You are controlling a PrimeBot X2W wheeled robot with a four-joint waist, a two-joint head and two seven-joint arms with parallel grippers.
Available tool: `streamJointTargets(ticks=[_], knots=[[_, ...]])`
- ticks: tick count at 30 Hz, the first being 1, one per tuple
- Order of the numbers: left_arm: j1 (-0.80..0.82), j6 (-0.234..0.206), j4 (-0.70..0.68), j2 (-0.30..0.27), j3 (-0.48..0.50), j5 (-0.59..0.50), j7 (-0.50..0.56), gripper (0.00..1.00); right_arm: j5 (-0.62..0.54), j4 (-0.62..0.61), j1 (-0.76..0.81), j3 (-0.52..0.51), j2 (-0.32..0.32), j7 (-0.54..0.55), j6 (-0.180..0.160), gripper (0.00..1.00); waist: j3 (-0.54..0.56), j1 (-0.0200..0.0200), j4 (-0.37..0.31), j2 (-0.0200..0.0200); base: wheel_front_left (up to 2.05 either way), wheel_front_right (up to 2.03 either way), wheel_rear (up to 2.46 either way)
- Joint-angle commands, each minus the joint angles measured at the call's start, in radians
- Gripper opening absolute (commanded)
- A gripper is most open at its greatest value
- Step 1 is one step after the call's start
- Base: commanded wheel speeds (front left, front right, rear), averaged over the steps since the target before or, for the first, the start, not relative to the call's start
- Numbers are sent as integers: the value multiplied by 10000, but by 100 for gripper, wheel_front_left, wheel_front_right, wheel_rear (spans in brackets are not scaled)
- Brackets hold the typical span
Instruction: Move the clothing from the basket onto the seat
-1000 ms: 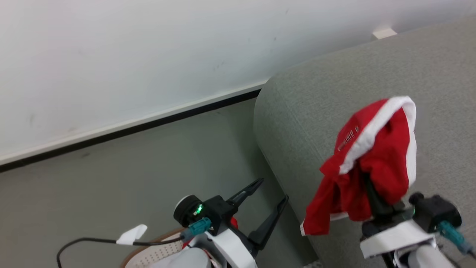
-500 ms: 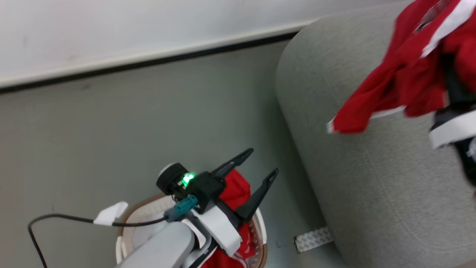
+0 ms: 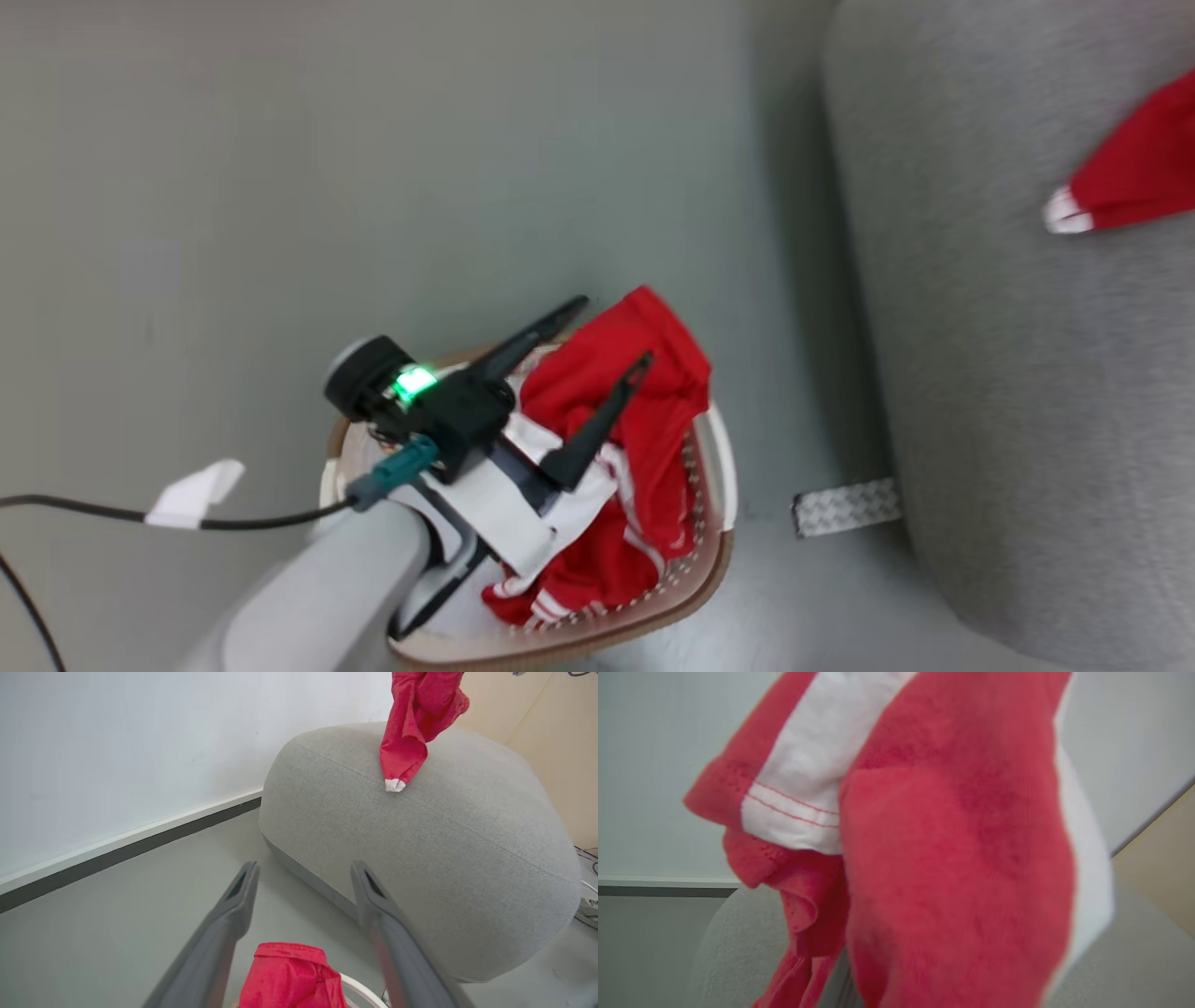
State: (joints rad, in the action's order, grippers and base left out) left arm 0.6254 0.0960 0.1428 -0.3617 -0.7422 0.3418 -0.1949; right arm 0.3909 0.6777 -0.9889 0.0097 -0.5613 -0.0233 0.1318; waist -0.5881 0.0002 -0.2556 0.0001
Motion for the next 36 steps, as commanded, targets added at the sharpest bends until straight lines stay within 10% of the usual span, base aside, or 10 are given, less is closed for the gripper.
streamJointTargets(ticks=[1, 14, 17, 19, 36], knots=[[102, -12, -65, -77, 50, 55, -11, 100, -188, 139, -136, -67, -131, 60, -21, 0, -518, -2, 368, -1, 0, 0, 0], [47, -189, -166, -385, 222, 240, -84, 100, -1303, 2915, -614, 467, -594, 2297, -22, 1, -846, -2, 533, -1, 0, 0, 0], [-24, -221, -72, -342, 201, 239, -117, 100, -1313, 2998, -653, 502, -527, 2251, -22, 41, -703, -2, 510, -1, 0, 0, 0], [-75, -243, -13, -319, 188, 251, -155, 100, -1352, 3044, -653, 545, -462, 2253, -22, 100, -563, -2, 474, -1, 0, 0, 0], [-1395, -717, 1230, 195, 703, 1029, -656, 100, -879, 1225, 677, 2710, -1038, 2971, -22, 100, 3394, -2, 494, -1, 0, 0, 0]])
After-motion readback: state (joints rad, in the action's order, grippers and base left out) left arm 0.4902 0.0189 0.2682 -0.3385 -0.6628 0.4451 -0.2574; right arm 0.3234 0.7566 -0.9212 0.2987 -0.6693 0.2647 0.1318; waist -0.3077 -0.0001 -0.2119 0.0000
